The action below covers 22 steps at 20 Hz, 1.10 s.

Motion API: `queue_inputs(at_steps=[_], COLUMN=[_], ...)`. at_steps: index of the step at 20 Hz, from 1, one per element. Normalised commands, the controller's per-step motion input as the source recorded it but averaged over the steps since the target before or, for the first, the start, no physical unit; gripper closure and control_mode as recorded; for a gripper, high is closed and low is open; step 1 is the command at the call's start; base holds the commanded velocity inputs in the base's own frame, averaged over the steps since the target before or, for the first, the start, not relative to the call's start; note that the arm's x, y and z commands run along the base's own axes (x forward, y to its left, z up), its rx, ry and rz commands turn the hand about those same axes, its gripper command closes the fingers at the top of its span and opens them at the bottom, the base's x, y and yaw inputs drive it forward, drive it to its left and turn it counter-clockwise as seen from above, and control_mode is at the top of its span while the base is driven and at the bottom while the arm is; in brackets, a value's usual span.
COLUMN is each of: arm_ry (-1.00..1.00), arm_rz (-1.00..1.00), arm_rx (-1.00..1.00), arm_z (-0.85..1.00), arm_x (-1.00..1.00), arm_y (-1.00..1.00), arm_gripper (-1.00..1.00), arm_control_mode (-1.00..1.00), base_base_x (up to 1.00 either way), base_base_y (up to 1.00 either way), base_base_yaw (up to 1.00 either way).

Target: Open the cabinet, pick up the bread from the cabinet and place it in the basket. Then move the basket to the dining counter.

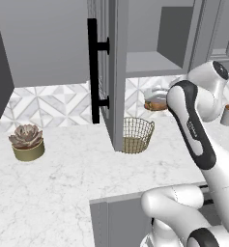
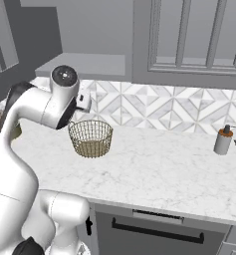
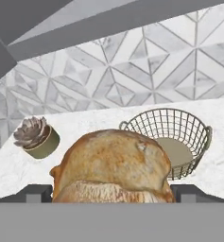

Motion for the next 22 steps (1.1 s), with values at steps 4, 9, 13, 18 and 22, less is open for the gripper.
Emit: queue_inputs(at_steps=[4, 9, 13, 18, 22], arm_ry=[0.25, 0.07, 0.17, 0.01, 0.00], arm_rz=[-0.05, -0.01, 0.00, -0.03, -0.02], arm_rx=[0.03, 0.05, 0.02, 0.00, 0.00], arm_z=[-0.57, -0.75, -0.35, -0.46, -0.43], arm_x=[0.21, 0.46, 0.54, 0.55, 0.51], arm_y=[-0.11, 0.04, -0.03, 0.00, 0.00], arm_gripper=[1.00, 1.00, 1.00, 1.00, 1.00], arm_control_mode=[-1.00, -1.00, -1.00, -1.00, -1.00], base_base_x=[0.00, 0.00, 0.00, 0.00, 0.00], base_base_y=[0.00, 0.00, 0.00, 0.00, 0.00], base_base_yaw=[0.00, 0.00, 0.00, 0.00, 0.00])
